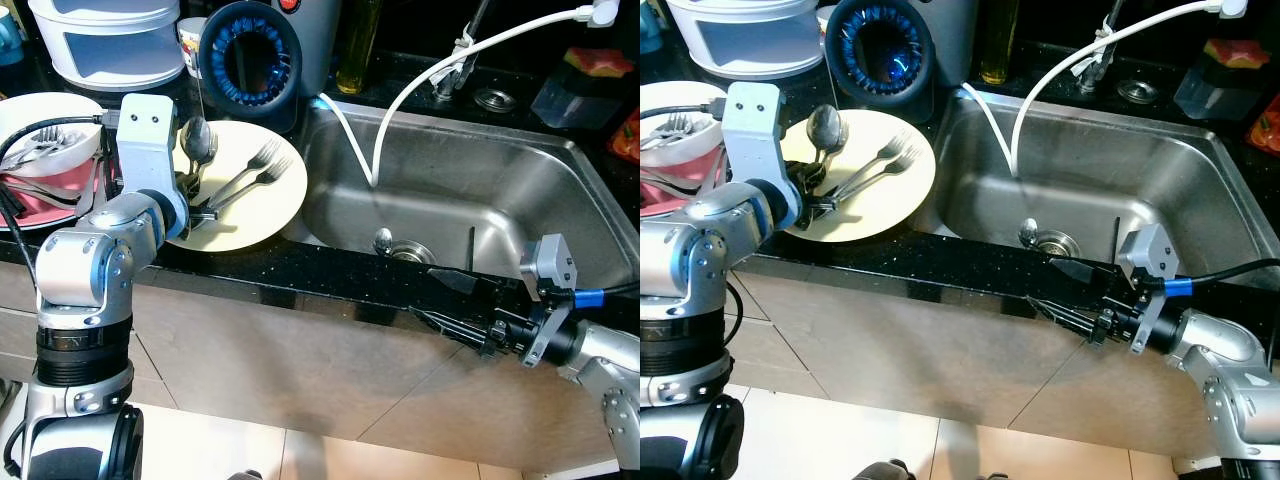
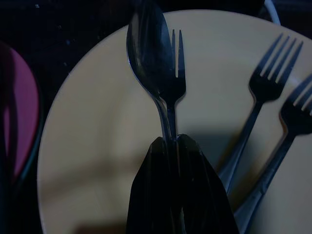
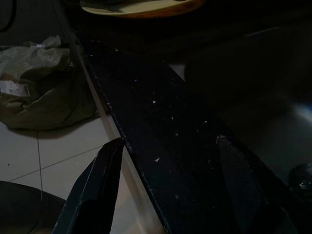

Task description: Kitchen organization

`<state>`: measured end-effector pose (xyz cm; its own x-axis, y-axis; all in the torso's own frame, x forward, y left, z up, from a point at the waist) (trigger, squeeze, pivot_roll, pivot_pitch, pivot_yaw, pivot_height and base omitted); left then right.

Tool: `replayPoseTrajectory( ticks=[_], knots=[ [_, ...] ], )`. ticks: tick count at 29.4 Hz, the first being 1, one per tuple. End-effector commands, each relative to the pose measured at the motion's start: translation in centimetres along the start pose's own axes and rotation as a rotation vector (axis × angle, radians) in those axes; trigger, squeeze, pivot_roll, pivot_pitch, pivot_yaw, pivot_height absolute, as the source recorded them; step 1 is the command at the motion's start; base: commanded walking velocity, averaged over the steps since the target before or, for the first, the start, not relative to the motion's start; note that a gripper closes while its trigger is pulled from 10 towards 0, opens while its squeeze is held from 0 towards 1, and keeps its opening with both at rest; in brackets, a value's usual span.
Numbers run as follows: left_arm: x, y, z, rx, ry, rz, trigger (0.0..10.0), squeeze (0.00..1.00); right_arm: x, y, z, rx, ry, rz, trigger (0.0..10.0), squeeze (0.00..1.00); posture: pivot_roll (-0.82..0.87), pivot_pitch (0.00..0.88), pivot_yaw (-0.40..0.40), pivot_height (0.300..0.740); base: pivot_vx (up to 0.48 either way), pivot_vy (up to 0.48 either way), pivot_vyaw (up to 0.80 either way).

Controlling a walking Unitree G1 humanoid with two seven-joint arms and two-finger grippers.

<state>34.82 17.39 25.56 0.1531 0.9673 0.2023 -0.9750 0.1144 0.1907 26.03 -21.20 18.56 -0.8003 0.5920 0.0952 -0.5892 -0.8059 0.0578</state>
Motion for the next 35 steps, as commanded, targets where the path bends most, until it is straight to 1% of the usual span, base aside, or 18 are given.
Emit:
replayPoseTrajectory(
  ticks=[1, 3, 4, 7, 8, 9, 11, 12, 13, 17, 18, 21, 23, 26, 27, 28, 29, 35],
  knots=[
    [0.3, 0.0, 0.7, -0.044, 0.0, 0.024, 0.0, 0.0, -0.1, -0.1, -0.4, 0.01, -0.005, -0.004, 10.0, 0.0, 0.09, 0.127, -0.068, 0.74, 0.0, 0.0, 0.0],
    [0.4, 0.1, 1.2, -0.069, 0.002, 0.028, 0.0, 0.0, -0.1, -0.1, -0.4, 0.01, -0.004, -0.004, 10.0, 0.0, 0.09, 0.127, -0.068, 0.74, 0.0, 0.0, 0.0],
    [-0.1, 0.5, 2.5, -0.141, -0.002, 0.008, 0.0, 0.0, -0.2, -0.1, -0.4, 0.009, -0.003, -0.004, 10.0, 0.0, 0.09, 0.128, -0.071, 0.74, 0.0, 0.0, 0.0],
    [-0.4, 0.7, 3.3, -0.182, 0.001, -0.006, 0.0, 0.0, -0.2, -0.1, -0.4, 0.009, -0.002, -0.004, 10.0, 0.0, 0.09, 0.127, -0.071, 0.74, 0.0, 0.0, 0.0],
    [-0.8, 0.9, 4.1, -0.225, 0.003, -0.021, 0.1, 0.0, -0.2, -0.1, -0.3, 0.009, -0.001, -0.004, 10.0, 0.0, 0.09, 0.127, -0.072, 0.74, 0.0, 0.0, 0.0],
    [-1.0, 1.1, 4.7, -0.263, 0.004, -0.025, 1.8, 0.0, -0.3, -0.1, -0.3, 0.008, 0.001, -0.004, 10.0, 0.0, 0.09, 0.126, -0.073, 0.74, 0.0, 0.0, 0.0],
    [-1.4, 1.4, 5.5, -0.313, 0.006, -0.042, 2.0, 0.0, -0.3, -0.1, -0.3, 0.008, 0.003, -0.005, 10.0, 0.0, 0.09, 0.126, -0.072, 0.74, 0.0, 0.0, 0.0],
    [-1.4, 1.4, 5.5, -0.313, 0.006, -0.042, 2.0, 0.0, -0.3, -0.1, -0.3, 0.008, 0.003, -0.005, 10.0, 0.0, 0.09, 0.126, -0.072, 0.74, 0.0, 0.0, 0.0],
    [-1.8, 1.4, 5.3, -0.311, 0.022, -0.071, 2.8, 0.0, -0.3, -0.2, -0.2, 0.007, 0.004, -0.005, 10.0, 0.0, 0.09, 0.128, -0.073, 0.74, 0.0, 0.0, 0.0],
    [-2.1, 1.4, 4.9, -0.308, 0.054, -0.101, 3.1, 0.0, -0.3, -0.2, -0.2, 0.008, 0.006, -0.005, 10.0, 0.0, 0.09, 0.128, -0.075, 0.74, 0.0, 0.0, 0.0],
    [-2.4, 1.4, 4.8, -0.307, 0.08, -0.13, 3.6, 0.0, -0.4, -0.2, -0.2, 0.01, 0.007, -0.006, 10.0, 0.0, 0.09, 0.128, -0.076, 0.74, 0.0, 0.0, 0.0],
    [-2.9, 1.4, 4.3, -0.284, 0.139, -0.191, 3.8, 0.0, -0.4, -0.1, -0.3, 0.016, 0.009, -0.008, 10.0, 0.0, 0.09, 0.126, -0.078, 0.74, 0.0, 0.0, 0.0],
    [-3.4, 1.2, 3.2, -0.222, 0.192, -0.235, 4.5, 0.0, -0.5, -0.1, -0.3, 0.022, 0.012, -0.008, 10.0, 0.0, 0.09, 0.123, -0.079, 0.74, 0.0, 0.0, 0.0],
    [-4.1, 0.9, 1.0, -0.096, 0.255, -0.289, 4.3, 0.0, -0.5, -0.1, -0.3, 0.029, 0.017, -0.008, 10.0, 0.0, 0.09, 0.123, -0.08, 0.74, 0.0, 0.0, 0.0],
    [-4.1, 0.8, 0.4, -0.061, 0.273, -0.281, 3.9, 0.71, -0.5, -0.1, -0.3, 0.03, 0.018, -0.008, 10.0, 0.0, 0.09, 0.119, -0.081, 0.74, 0.0, 0.0, 0.0],
    [-4.0, 0.7, 0.0, -0.042, 0.283, -0.272, 3.9, 0.71, -0.5, -0.1, -0.3, 0.03, 0.018, -0.008, 10.0, 0.0, 0.09, 0.119, -0.08, 0.74, 0.0, 0.0, 0.0],
    [-4.0, 0.7, -0.4, -0.024, 0.288, -0.266, 3.7, 1.0, -0.5, -0.1, -0.4, 0.032, 0.018, -0.008, 10.0, 0.0, 0.09, 0.119, -0.08, 0.74, 0.0, 0.0, 0.0],
    [-3.7, 0.7, -1.5, 0.039, 0.276, -0.244, 3.7, 1.0, -0.5, -0.1, -0.4, 0.035, 0.02, -0.007, 10.0, 0.0, 0.09, 0.113, -0.079, 0.74, 0.0, 0.0, 0.0]
  ],
)
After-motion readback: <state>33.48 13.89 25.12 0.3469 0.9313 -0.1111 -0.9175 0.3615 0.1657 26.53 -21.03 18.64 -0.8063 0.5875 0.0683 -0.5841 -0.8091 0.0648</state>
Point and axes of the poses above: a point about 5 cm out from each wrist's last joint towards the gripper, its own y axis pointing back from the gripper into the wrist, its own z axis along the axis of the wrist's last joint, x = y × z, the point moved 2 cm from there along -y, pointing out of the wrist towards the gripper, and after that the axes turned 12 degrees about -y, right-handed, at the moved point
